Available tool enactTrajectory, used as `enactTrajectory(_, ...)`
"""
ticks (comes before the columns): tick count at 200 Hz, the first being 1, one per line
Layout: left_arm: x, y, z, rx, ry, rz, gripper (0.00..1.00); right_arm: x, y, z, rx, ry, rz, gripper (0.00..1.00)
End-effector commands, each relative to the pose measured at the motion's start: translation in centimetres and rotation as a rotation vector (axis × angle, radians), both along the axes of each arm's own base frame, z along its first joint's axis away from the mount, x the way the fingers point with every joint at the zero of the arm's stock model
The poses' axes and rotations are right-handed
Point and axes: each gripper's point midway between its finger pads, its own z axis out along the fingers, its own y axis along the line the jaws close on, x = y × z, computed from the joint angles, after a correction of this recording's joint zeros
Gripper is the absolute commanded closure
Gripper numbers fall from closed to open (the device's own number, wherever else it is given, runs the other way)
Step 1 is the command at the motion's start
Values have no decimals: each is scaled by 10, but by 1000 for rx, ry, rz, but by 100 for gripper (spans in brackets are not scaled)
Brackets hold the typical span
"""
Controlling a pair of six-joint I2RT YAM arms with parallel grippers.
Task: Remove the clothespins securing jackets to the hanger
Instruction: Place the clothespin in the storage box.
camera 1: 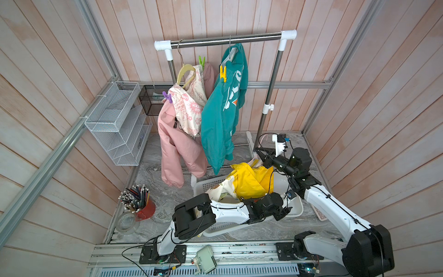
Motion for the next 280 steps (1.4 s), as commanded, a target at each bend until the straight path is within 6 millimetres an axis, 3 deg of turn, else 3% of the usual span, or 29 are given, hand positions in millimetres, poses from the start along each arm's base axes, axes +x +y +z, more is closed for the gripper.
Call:
enactTrajectory(1, -4, -5, 12, 7, 20, -37, 36, -1, -2, 9, 23, -3, -10, 100)
enactTrajectory(34, -34, 1, 70, -98, 2, -155, 22, 0, -3, 9, 19, -1, -17, 100)
enactTrajectory(68, -64, 34, 116, -162, -59, -227, 13, 1, -5, 9, 15, -5, -27, 100)
enactTrajectory(151, -65, 135, 196, -225, -182, -49, 10, 6, -7, 9, 6, 1, -42, 100)
enactTrajectory(183, -38, 198, 203, -221, -179, 200, 11, 6, -9, 13, 9, -4, -47, 100)
enactTrajectory(222, -11, 266, 183, -151, -131, 473, 12, 7, -11, 13, 4, -4, -52, 100)
enactTrajectory(248, 3, 287, 162, -94, -5, 515, 15, 8, -11, 16, 8, -7, -54, 100)
enactTrajectory(280, 5, 291, 149, -51, 34, 504, 17, 7, -11, 16, 3, -6, -53, 100)
